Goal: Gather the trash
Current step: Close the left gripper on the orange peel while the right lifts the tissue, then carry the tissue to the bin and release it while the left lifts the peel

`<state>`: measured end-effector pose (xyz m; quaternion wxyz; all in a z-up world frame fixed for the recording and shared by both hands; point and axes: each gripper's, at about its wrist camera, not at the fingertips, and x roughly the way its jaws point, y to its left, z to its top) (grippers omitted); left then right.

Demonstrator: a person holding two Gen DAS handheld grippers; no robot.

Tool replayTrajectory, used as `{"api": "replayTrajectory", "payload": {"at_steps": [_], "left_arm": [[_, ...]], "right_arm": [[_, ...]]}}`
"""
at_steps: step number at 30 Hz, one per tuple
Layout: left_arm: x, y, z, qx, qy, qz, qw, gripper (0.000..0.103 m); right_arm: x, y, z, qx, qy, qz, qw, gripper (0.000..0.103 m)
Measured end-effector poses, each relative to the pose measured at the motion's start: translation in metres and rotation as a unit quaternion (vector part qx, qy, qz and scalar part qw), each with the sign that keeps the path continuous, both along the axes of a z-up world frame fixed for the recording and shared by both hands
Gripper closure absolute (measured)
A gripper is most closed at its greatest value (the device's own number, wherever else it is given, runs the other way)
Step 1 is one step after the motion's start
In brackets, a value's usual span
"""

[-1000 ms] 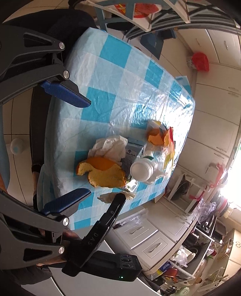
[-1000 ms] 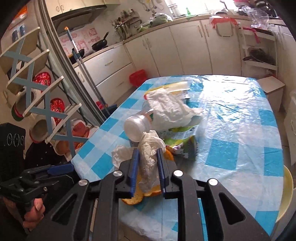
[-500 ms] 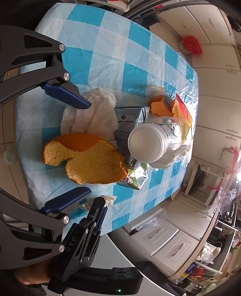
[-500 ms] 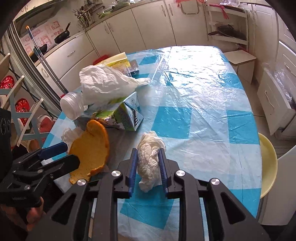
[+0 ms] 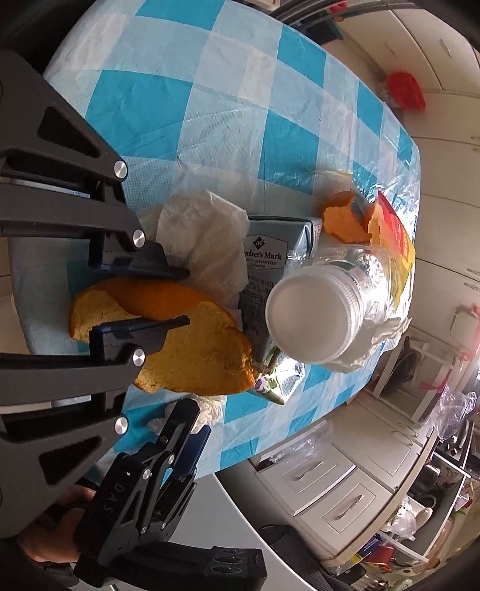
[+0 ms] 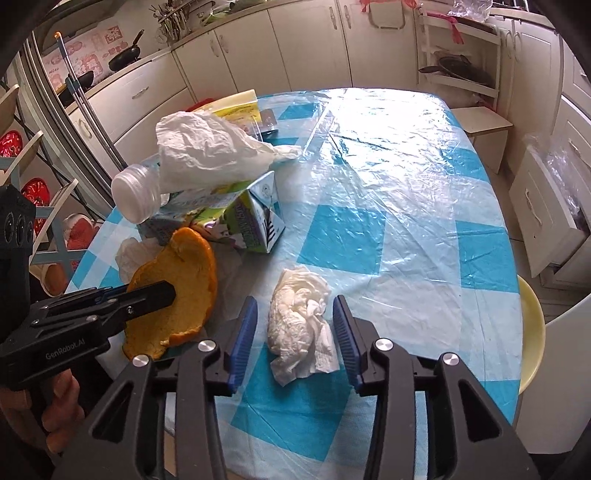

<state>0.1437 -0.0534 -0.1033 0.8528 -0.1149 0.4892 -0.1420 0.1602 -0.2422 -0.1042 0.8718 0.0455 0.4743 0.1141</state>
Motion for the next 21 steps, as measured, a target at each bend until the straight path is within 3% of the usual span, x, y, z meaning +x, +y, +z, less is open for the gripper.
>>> {"api": "replayTrajectory", "payload": {"at_steps": [4,11,21], "left_arm": [[-0.004,0.005,0.009,0.002,-0.014,0.005,0.9999,0.093],[-0.013,0.018,0.033,-0.002,-0.039,0.016,0.9991,0.096],[-0.013,0.007,0.011,0.015,-0.004,-0.003,0.9999,0.095]], "right_arm": [[-0.001,0.001,0.0,-0.002,-0.001,0.002,1.0,0.061],[-0.001,0.005,0.0,-0.016,-0.005,0.008,1.0,0.06],[-0.002,0.006,0.0,-0.025,-0.007,0.014,1.0,0.06]]}}
